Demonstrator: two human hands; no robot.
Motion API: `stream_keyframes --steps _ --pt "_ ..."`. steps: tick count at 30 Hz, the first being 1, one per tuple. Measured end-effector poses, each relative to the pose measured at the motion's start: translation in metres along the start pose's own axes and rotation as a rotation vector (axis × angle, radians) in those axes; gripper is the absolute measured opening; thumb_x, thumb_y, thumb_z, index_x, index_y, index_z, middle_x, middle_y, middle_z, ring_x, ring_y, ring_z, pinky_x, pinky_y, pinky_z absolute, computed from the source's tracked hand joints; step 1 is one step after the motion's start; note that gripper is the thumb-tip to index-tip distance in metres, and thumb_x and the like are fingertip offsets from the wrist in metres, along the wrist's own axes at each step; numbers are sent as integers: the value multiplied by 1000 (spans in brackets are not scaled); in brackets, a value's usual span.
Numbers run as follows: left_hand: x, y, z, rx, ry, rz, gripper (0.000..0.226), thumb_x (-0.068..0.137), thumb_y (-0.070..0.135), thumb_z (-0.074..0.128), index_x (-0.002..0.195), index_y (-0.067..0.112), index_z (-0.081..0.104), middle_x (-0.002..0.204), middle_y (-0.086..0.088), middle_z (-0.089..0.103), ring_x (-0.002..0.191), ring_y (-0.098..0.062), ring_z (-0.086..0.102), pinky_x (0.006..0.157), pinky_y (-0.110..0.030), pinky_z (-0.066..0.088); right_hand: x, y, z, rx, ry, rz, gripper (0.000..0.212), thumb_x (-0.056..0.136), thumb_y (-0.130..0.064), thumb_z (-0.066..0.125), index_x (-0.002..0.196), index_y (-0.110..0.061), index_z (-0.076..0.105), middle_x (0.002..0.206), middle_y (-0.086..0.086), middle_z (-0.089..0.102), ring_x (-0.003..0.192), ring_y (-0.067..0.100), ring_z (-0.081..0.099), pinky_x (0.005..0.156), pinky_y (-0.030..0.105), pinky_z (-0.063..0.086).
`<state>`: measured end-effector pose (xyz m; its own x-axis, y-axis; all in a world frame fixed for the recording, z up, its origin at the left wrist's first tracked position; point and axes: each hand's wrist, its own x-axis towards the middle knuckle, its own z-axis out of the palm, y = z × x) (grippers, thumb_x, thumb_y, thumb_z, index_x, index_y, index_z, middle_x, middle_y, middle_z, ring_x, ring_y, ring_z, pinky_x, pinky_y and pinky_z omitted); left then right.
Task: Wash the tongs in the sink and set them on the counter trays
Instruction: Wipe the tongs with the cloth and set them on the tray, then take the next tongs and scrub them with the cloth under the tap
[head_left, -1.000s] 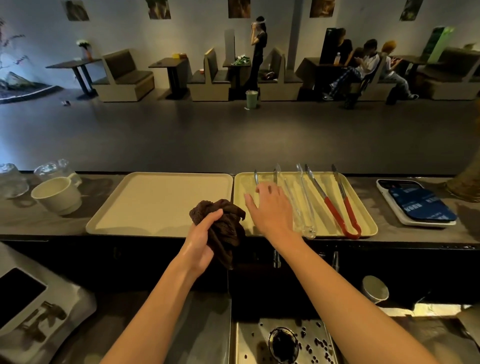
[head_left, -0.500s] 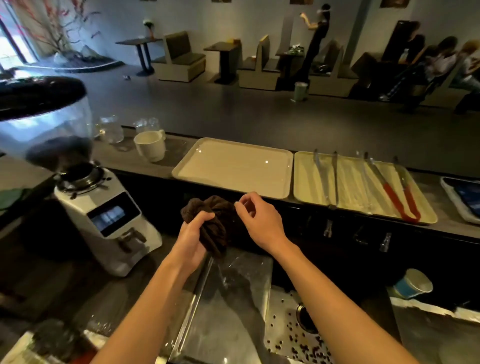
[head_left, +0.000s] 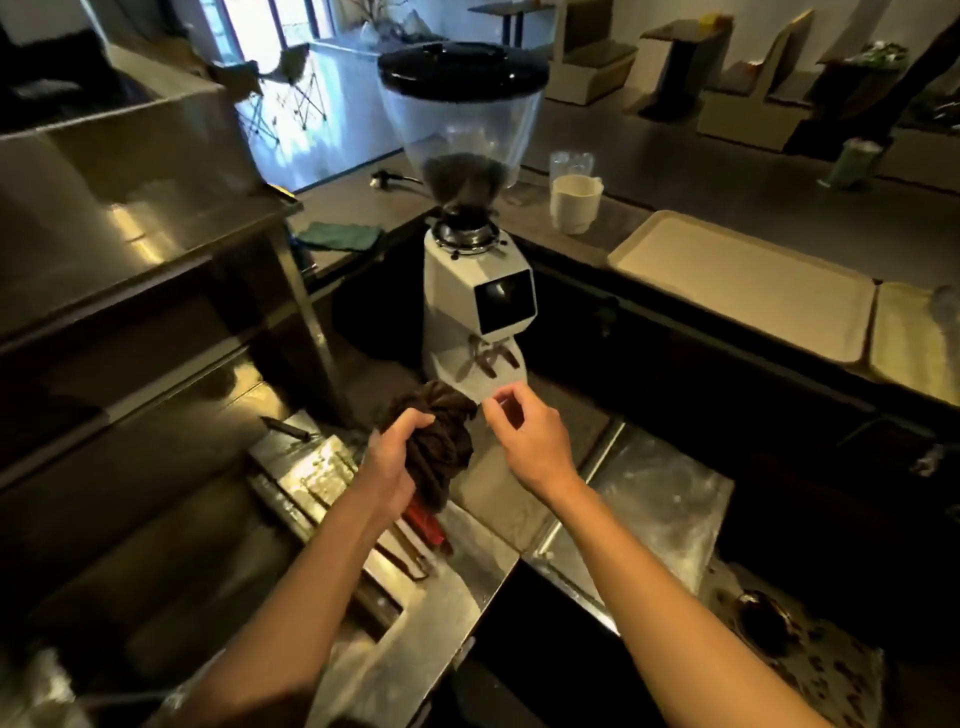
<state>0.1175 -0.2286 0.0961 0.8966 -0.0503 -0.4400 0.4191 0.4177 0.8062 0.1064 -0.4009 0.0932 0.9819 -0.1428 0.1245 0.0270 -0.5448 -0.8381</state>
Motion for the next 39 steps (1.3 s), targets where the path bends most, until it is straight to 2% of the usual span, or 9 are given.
stream_keyframes --steps 6,12,15,18,20,23,27,32,39 --pt "-15 1 -92 -48 120 -1 27 89 8 55 111 0 67 113 -20 67 94 -26 67 81 -33 55 -16 -14 75 1 -100 -33 11 97 -43 57 94 -32 56 75 -11 61 71 3 58 65 29 44" --pt "-28 -12 -144 -50 209 -9 24 87 17 56 97 2 72 79 -12 68 65 -18 64 58 -26 53 -20 -2 125 -166 -318 27 11 94 -34 58 101 -30 52 92 -8 60 82 13 58 70 31 43" --pt "-26 -23 -164 -29 280 -61 57 71 29 69 117 -4 65 94 -20 62 71 -23 62 58 -27 51 -13 12 145 -291 -439 27 18 96 -39 56 111 -29 51 106 -1 62 88 19 62 75 34 48" --pt "-28 -24 -164 -73 287 -54 27 91 15 51 98 -1 71 76 -13 59 57 -17 61 54 -22 51 2 25 167 -402 -529 25 31 97 -41 53 123 -23 50 119 5 59 93 22 59 76 34 46" --pt "-22 -24 -165 -79 291 -43 35 94 7 40 86 2 74 66 -8 55 52 -16 55 49 -21 47 16 32 181 -470 -588 59 41 95 -43 55 130 -21 49 126 6 58 106 27 61 86 39 50" --pt "-17 -26 -166 -101 216 -24 34 93 9 39 103 -8 67 64 -8 48 56 -19 45 51 -24 40 34 48 199 -498 -634 96 47 90 -46 61 129 -21 49 127 9 54 114 30 59 92 42 51" --pt "0 -35 -173 -153 382 -143 29 96 15 45 104 9 72 90 -15 64 79 -28 59 68 -36 48 56 73 218 -637 -777 124 66 90 -52 63 145 -21 43 136 15 53 125 35 52 98 43 48" --pt "13 -39 -168 -197 538 -192 13 96 14 55 109 15 58 111 -17 67 104 -35 64 90 -47 52 61 92 228 -642 -878 73 40 98 -45 50 114 -12 66 114 14 68 100 32 67 81 37 52" --pt "14 -39 -164 -282 602 -115 26 96 9 52 122 12 52 114 -15 64 102 -31 64 78 -40 52 60 91 209 -381 -679 17 17 96 -35 52 94 -20 61 82 5 65 72 28 62 62 33 44"
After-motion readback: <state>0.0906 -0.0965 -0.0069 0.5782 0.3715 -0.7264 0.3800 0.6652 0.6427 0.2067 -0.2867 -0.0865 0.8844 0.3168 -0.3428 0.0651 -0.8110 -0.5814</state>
